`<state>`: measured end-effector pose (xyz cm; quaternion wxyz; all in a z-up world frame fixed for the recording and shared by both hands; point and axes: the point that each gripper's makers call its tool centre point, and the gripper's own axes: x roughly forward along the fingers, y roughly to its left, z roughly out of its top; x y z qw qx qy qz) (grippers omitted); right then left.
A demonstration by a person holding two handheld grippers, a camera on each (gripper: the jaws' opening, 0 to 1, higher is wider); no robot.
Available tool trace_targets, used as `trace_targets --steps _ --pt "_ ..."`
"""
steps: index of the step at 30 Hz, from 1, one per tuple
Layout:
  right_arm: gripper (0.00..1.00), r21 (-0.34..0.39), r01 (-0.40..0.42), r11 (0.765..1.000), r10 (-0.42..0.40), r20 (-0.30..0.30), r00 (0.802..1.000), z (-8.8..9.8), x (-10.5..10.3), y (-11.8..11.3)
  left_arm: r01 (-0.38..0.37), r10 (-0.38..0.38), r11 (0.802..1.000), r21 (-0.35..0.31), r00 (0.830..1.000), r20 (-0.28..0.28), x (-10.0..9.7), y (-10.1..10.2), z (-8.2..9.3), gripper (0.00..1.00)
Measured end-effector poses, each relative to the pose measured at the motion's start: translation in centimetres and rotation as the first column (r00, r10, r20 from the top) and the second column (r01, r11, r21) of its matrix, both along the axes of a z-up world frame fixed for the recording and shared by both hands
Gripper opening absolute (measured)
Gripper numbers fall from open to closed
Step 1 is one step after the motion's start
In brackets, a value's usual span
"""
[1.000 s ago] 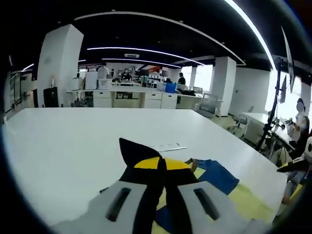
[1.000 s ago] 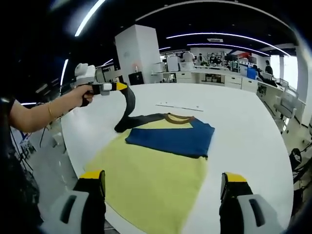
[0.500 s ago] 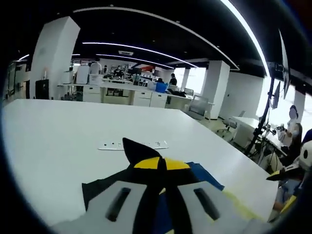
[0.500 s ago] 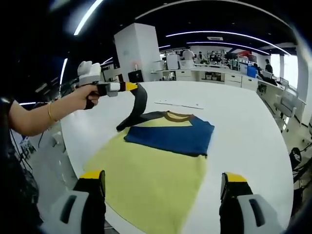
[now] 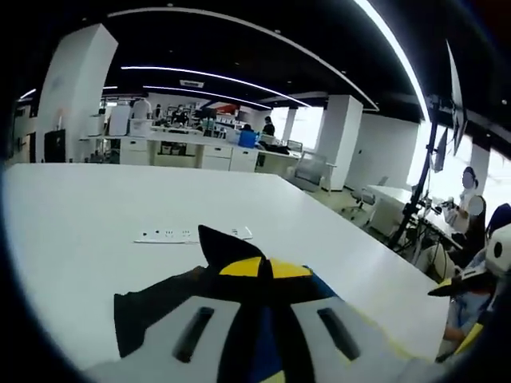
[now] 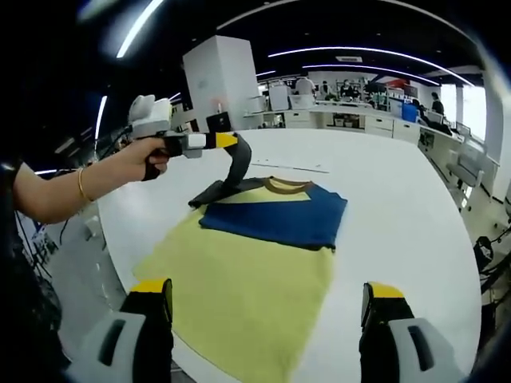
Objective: Fold the garment on the visible template until the final outline fits inside the template.
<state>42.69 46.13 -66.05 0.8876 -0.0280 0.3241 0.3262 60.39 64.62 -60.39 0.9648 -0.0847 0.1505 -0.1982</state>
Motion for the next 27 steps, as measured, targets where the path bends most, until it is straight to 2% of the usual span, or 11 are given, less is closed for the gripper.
trace_targets --steps 5,11,22,27 --pt "1.00 -0.001 0.003 1.000 -0.003 -0.004 1.000 -0.2 -0.1 -0.2 0.022 -0.022 1.000 -0.011 1.000 0.011 0.1 -1.4 0.5 0.00" --pt "1.00 0.000 0.012 1.000 -0.012 -0.005 1.000 -0.3 -0.1 -0.4 0.057 -0.057 0.998 -0.014 0.998 0.010 -0.3 -3.2 0.2 0.00" --pt "1.00 0.002 0.026 1.000 -0.026 -0.018 1.000 -0.8 -0.3 -0.9 0.136 -0.136 0.991 0.006 0.990 -0.032 -1.6 -6.8 -2.0 0.00" --pt "1.00 0.002 0.034 0.999 -0.034 -0.028 0.999 -1.2 -0.4 -1.2 0.174 -0.172 0.984 0.038 0.983 -0.057 -2.1 -8.5 -3.9 0.00"
